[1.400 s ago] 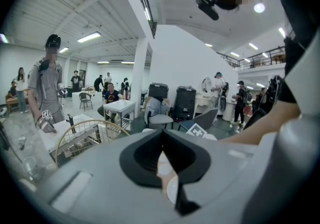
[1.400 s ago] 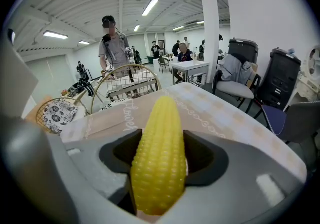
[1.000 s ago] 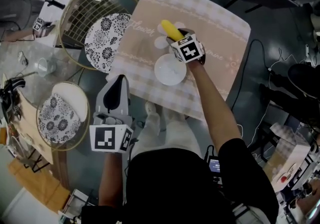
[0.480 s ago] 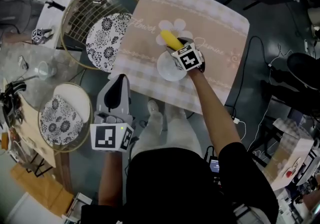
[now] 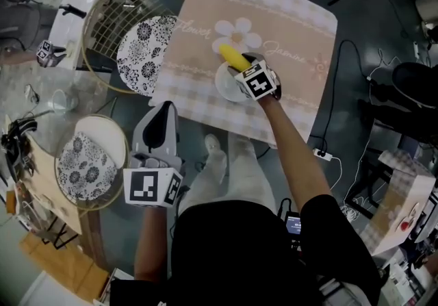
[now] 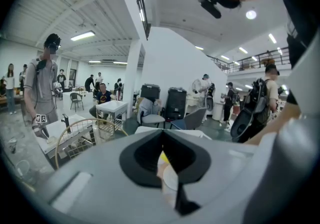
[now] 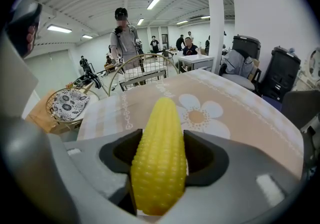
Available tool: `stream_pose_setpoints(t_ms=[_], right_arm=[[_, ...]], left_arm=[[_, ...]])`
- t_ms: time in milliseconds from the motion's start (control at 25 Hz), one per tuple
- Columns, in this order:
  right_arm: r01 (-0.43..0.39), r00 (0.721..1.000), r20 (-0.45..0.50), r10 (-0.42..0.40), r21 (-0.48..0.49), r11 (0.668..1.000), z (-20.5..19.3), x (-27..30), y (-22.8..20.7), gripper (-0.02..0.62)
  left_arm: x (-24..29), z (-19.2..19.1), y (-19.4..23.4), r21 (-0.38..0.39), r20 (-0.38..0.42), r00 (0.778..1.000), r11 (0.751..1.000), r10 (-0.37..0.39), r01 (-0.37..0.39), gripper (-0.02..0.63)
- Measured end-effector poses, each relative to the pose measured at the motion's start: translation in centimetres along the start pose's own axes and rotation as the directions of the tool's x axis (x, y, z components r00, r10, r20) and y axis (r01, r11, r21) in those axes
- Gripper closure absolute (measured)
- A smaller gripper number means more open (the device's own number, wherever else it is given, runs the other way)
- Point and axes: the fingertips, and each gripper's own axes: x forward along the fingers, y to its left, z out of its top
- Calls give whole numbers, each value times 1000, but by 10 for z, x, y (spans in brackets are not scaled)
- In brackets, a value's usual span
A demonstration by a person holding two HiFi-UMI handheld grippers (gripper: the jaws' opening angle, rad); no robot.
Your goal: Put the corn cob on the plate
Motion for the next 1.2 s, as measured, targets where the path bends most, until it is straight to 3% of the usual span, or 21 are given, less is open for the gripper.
stream_pose_setpoints(t_ms=[1200], right_arm=[[47,998,-48,-44,66,997,-45,8,30,337]], left_arm=[[-21,-9,2,12,-4,999,999,-40,40,598]])
